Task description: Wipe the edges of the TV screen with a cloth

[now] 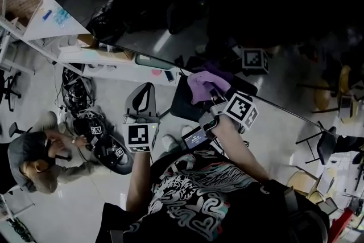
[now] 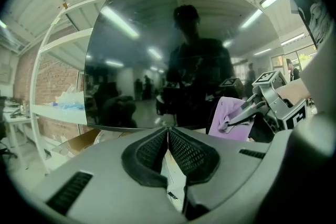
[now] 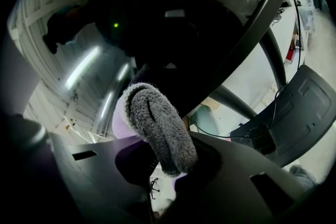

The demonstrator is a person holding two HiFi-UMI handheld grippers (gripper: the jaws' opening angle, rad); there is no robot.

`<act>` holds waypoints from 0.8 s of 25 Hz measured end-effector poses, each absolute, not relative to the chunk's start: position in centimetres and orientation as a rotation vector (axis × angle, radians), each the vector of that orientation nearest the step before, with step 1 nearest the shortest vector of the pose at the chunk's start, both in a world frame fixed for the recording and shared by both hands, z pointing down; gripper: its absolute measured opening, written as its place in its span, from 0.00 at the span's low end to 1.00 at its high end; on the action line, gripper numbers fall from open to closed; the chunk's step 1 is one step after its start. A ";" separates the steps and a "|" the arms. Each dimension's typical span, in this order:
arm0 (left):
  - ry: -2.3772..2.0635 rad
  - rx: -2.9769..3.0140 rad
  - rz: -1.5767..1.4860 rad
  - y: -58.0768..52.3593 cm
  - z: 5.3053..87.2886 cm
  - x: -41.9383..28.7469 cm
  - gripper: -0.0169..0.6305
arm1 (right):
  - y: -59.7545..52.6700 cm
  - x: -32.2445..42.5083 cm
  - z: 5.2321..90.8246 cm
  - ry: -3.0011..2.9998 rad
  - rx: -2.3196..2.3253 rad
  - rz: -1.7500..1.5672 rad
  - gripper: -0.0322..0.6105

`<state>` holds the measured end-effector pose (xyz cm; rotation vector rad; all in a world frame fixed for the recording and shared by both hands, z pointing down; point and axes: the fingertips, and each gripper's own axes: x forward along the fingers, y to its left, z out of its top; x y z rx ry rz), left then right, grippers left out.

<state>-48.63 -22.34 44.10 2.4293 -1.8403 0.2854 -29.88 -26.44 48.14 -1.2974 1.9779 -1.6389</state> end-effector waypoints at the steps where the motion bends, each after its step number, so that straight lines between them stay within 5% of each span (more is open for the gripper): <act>1: -1.849 2.419 0.290 -22.5 44.1 -48.7 0.06 | -26.7 -30.1 48.1 1.982 -1.290 -1.643 0.17; 20: -2.048 2.331 0.306 -22.3 42.3 -48.7 0.06 | -27.6 -32.8 48.2 2.133 -1.219 -1.664 0.17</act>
